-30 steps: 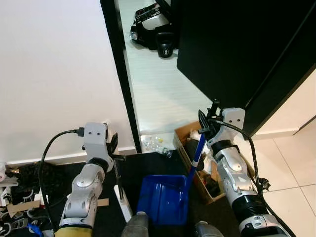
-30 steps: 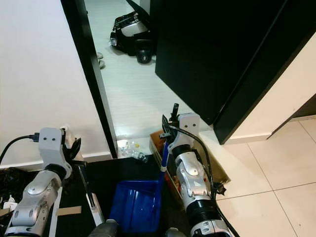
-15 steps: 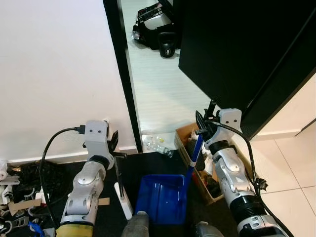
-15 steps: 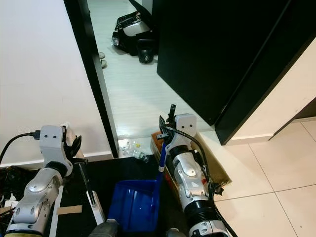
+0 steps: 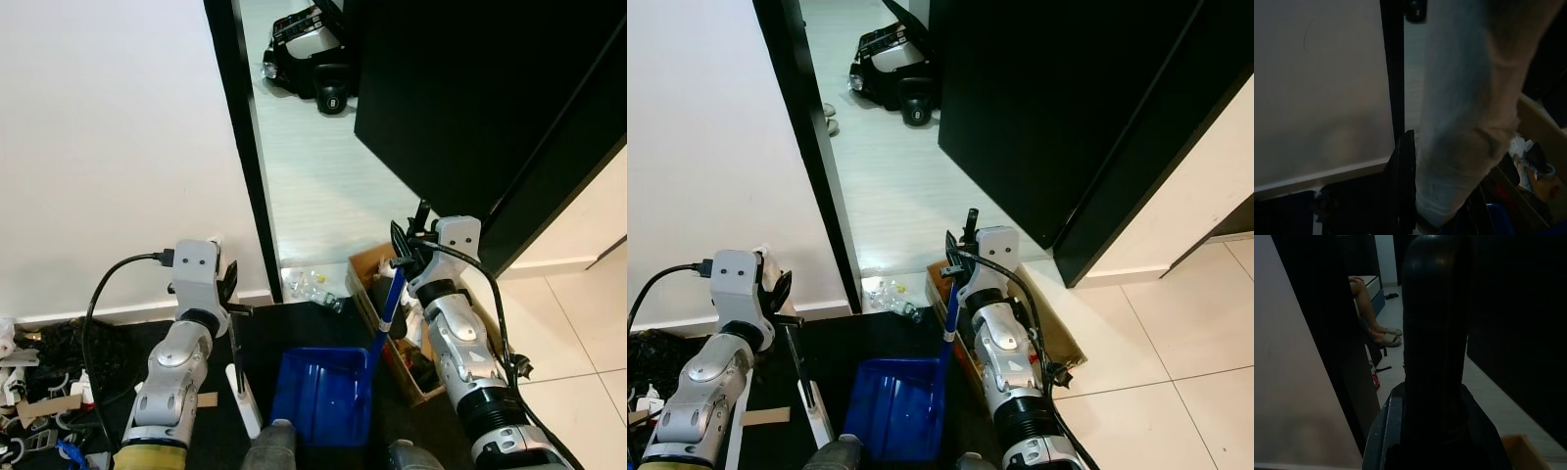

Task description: Sweep floor

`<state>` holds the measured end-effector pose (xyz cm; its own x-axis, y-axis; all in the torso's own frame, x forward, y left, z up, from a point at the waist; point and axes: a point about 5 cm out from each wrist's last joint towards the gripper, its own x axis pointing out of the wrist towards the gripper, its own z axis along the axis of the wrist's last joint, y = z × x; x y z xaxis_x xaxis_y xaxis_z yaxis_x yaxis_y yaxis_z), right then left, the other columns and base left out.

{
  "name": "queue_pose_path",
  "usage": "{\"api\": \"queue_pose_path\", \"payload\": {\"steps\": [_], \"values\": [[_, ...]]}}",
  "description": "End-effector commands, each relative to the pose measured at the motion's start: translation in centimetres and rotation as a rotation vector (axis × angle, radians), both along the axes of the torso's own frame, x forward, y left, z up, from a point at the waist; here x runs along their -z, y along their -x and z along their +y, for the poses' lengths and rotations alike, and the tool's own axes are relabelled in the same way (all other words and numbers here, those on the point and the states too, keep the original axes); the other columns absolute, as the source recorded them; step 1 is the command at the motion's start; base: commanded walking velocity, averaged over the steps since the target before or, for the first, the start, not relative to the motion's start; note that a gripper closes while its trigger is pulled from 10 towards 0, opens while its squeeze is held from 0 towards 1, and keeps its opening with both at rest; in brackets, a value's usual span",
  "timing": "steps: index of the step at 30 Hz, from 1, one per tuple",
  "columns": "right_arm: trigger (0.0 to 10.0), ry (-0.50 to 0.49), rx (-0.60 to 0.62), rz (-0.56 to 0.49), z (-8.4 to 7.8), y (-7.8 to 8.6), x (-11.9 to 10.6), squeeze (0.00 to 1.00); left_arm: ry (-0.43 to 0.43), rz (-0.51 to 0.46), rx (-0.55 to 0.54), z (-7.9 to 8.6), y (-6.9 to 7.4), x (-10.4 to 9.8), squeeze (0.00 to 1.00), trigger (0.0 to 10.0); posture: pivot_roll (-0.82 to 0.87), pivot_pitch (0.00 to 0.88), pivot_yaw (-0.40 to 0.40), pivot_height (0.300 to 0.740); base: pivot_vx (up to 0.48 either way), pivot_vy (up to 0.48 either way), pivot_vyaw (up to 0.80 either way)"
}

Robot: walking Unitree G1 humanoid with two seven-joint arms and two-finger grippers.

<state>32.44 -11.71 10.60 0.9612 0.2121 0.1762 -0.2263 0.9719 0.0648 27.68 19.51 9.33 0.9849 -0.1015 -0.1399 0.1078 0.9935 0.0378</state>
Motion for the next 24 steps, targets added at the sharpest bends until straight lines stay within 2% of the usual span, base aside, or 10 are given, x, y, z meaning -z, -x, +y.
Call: {"api": "queue_pose_path", "payload": {"steps": [1, 24], "values": [[10.0, 0.002, 0.002, -0.006, -0.20, -0.03, 0.07, 0.00, -0.009, -0.009, -0.006, -0.06, -0.07, 0.07, 0.00, 10.0, 0.20, 0.086, -0.002, 0.740, 0.000, 0.000, 0.00], [10.0, 0.000, 0.003, 0.000, -0.13, -0.05, 0.22, 0.00, 0.002, -0.039, -0.023, 0.06, -0.52, -0.48, 0.00, 10.0, 0.20, 0.090, -0.003, 0.740, 0.000, 0.000, 0.00]]}}
